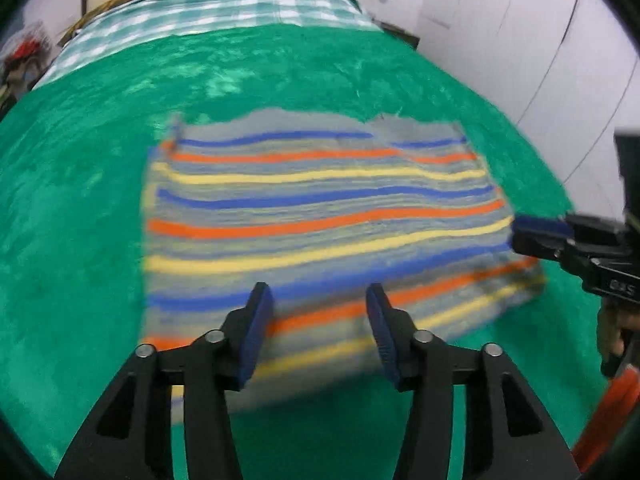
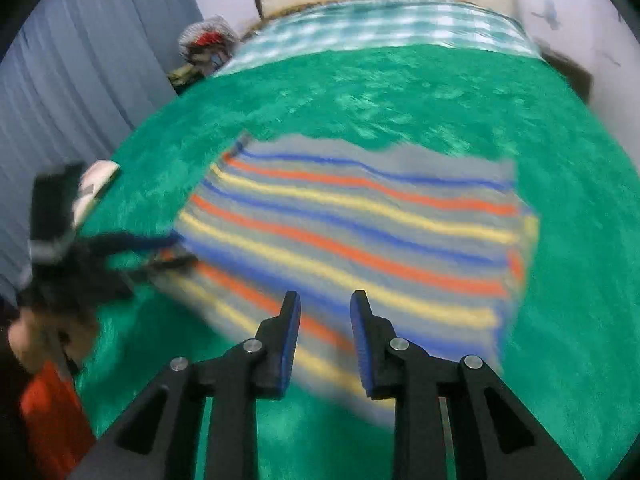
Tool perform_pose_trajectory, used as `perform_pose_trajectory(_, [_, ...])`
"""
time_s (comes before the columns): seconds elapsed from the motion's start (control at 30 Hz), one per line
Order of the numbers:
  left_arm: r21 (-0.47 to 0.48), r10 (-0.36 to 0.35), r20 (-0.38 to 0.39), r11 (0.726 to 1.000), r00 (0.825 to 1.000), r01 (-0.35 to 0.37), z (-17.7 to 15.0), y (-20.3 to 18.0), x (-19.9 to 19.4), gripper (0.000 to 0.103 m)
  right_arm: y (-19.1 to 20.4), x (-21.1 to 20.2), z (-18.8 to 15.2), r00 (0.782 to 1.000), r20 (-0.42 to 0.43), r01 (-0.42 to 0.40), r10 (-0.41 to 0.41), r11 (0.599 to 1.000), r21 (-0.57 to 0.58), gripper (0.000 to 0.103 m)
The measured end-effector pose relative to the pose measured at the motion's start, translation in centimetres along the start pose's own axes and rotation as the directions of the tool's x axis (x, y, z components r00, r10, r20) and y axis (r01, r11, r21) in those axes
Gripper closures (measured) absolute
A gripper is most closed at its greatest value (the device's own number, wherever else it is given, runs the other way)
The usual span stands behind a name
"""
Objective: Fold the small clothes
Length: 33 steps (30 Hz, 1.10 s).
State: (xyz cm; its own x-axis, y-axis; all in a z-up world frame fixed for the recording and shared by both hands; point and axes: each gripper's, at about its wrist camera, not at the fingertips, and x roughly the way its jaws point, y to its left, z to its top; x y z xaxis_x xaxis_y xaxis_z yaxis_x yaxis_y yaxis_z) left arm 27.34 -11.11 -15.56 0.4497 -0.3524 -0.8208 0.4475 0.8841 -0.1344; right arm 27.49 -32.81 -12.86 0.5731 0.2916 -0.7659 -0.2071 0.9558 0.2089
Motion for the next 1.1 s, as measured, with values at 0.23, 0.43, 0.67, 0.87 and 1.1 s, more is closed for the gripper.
perform_pose_trajectory(0.23, [0.098,0.097,-0.033,0.991,0.995,-0.093,-1.9,-0.5,0.2,0.039,-1.8,4.1,-1.7,0.991,-0.128,0.05,-0.036,0.993,0.106,0.076])
perform_pose_trajectory(0.43, [0.007,0.1,-0.068,0.995,0.993,-0.099,-4.9,2.8,0.5,0.032,-2.2,2.4,-7.0,0.983,-0.17,0.081,-0.075,0.996,0.03,0.073])
perform_pose_trajectory(0.67, [0.055,0.187,-0.07,0.981,0.98,-0.184,-5.0,0.6,-1.7,0.033,-2.7,-2.1,-8.6,0.988,-0.112,0.115,-0.103,0.988,0.105,0.046])
perform_pose_trajectory(0.87, [0.078,0.195,-0.064,0.979,0.979,-0.19,-5.0,-1.2,-2.4,0.032,-3.0,-3.9,-9.8,0.989,-0.101,0.118,-0.104,0.983,0.144,0.038])
perform_pose_trajectory(1.1, [0.115,0.201,-0.048,0.974,0.978,-0.194,-4.4,-2.9,-3.1,0.032,-2.1,-4.0,-10.0,0.991,-0.096,0.107,-0.094,0.984,0.142,0.038])
